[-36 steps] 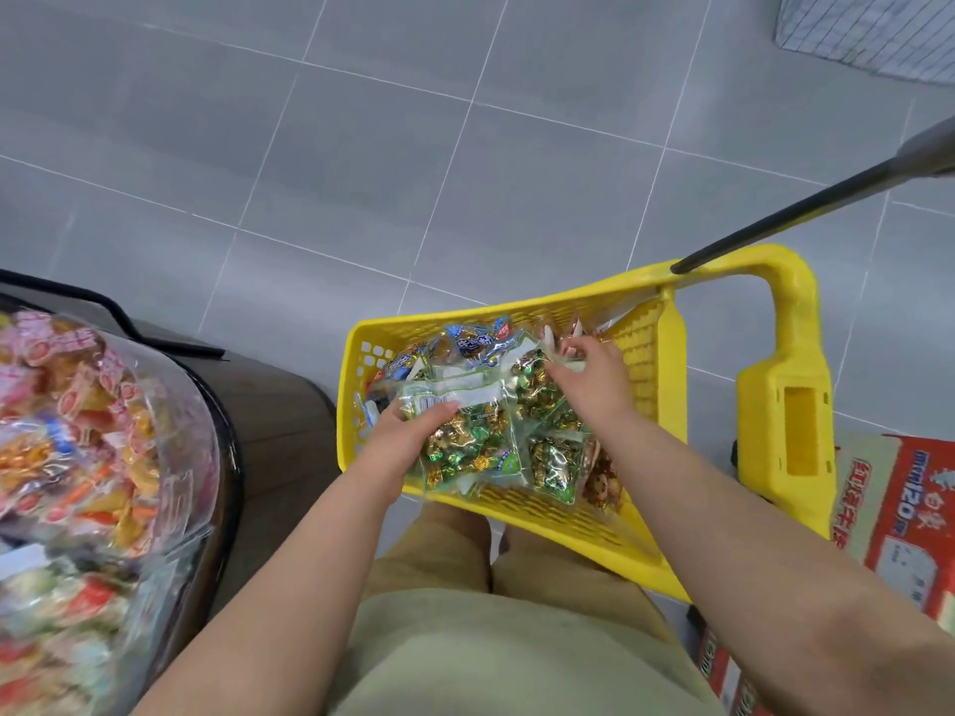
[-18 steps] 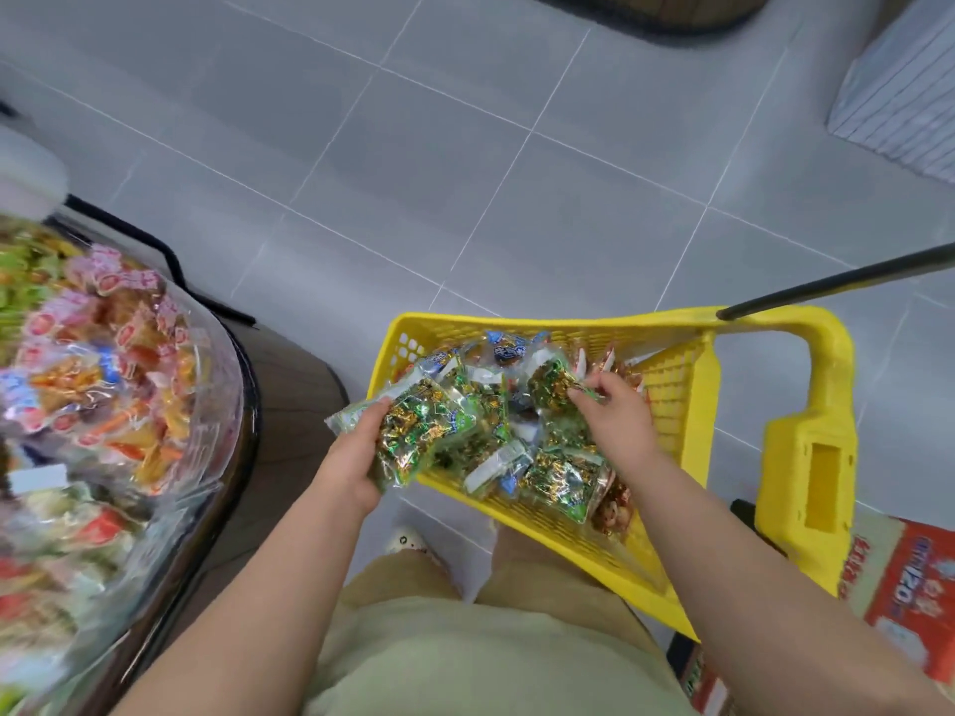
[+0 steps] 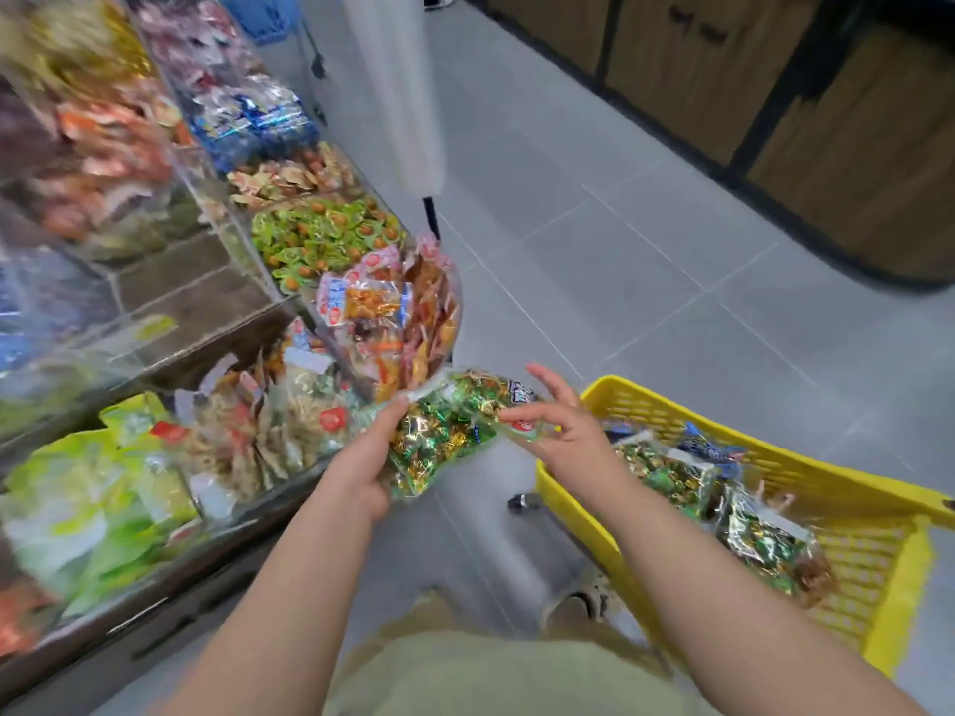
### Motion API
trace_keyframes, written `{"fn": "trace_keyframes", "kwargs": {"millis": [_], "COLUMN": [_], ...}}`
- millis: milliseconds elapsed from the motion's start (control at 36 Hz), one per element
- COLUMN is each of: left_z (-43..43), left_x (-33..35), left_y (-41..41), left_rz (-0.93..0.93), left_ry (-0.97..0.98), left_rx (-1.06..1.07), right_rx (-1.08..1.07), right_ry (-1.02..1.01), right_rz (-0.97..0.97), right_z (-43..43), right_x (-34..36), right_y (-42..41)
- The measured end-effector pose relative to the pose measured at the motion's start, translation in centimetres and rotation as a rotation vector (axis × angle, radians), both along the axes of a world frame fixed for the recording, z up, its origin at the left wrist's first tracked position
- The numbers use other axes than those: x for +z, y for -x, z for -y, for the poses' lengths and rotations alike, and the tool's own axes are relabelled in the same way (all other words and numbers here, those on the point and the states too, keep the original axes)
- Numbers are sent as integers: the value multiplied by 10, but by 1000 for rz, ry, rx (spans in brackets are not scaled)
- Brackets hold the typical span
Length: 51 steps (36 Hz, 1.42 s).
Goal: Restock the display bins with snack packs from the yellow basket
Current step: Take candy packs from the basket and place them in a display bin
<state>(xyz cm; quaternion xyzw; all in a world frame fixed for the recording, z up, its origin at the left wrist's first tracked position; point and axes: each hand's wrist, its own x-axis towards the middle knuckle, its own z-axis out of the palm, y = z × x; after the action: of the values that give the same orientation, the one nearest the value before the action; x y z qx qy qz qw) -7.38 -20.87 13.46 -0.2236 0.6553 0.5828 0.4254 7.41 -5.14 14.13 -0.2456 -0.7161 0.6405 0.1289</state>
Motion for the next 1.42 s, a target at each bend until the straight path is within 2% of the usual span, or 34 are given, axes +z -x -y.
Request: {"fn": "trace_keyframes", "kwargs": {"millis": [111,278,417,472,528,583,667,722,806,917,972,1250,1417], "left_z": [78,169,221,238,252,262,275,282,290,292,291,301,328], "left_x": [17,38,51,52,54,56,56,59,62,59,58,53,60], "left_y": [28,59,77,83,89,93,103,113,131,159,173,227,258], "left_rz": [-27,-72,-137,-156,-187,-232,-278,-288,-313,-369,-378,-312,-361], "left_ry": [-12,-11,-34,-34,-28,-14,-6,8,43,100,121,179,248], "left_rx": [134,283,424,476,498,523,587,608,651,686,699,796,830], "right_rx": [168,517,805,755,598,456,430,451,477,522,536,705,651], "right_ry": [1,-299,-305,-247,-212,-206,-168,-90,77,522,599,683,680], "right_rz": [-8,-74,-36,-92,-143,-98,-30,74,371,599,604,510,456], "right_z": [61,133,172,190,209,225,241,248,254,256,255,242,239], "right_x": [6,15,26,28,27,26,28,29,31,29,24,17,30], "right_y": [50,113,157,175,195,215,243,261,291,332,351,429,473]}}
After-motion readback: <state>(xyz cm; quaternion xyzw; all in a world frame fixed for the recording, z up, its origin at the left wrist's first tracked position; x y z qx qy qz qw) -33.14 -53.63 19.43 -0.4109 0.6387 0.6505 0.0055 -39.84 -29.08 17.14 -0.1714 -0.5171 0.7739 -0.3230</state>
